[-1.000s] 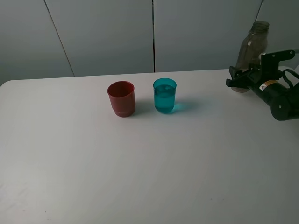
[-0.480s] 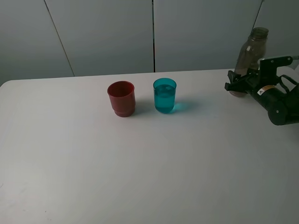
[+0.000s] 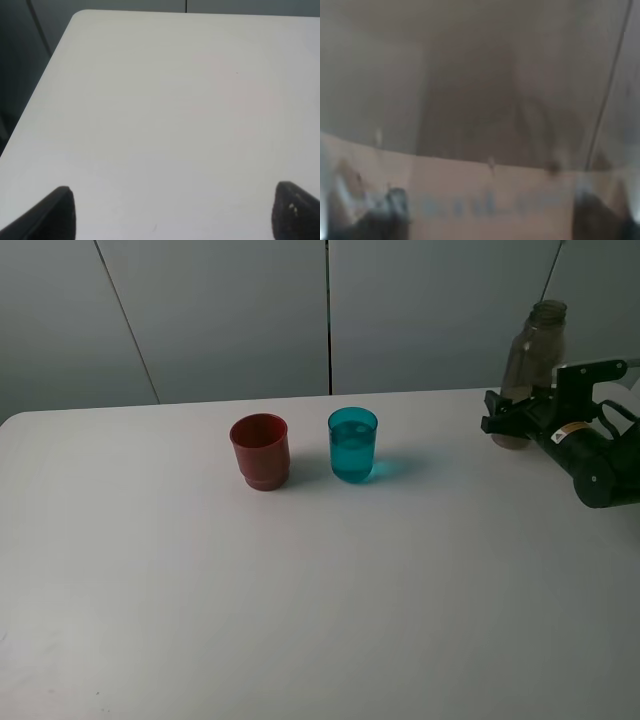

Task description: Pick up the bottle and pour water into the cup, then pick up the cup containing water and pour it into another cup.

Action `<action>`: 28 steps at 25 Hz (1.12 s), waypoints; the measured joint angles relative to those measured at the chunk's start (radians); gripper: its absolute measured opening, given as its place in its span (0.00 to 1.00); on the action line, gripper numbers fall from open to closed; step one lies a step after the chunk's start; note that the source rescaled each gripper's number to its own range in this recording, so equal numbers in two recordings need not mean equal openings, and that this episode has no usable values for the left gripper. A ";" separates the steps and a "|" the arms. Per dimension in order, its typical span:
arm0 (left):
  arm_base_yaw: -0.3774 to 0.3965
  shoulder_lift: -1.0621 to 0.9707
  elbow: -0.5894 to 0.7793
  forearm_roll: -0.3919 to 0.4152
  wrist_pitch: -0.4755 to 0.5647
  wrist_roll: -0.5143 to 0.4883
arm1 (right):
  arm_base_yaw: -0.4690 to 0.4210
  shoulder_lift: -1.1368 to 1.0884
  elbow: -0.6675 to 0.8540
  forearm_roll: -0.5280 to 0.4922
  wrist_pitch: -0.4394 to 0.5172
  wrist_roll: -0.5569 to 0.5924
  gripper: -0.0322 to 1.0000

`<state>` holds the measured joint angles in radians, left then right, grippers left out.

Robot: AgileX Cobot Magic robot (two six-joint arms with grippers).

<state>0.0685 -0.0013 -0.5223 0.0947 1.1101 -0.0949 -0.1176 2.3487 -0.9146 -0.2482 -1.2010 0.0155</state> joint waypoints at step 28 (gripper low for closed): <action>0.000 0.000 0.000 0.000 0.000 0.000 | 0.000 -0.303 0.121 -0.104 0.440 0.088 0.99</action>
<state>0.0685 -0.0013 -0.5223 0.0947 1.1101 -0.0949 -0.1176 2.0455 -0.7938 -0.3519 -0.7610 0.1032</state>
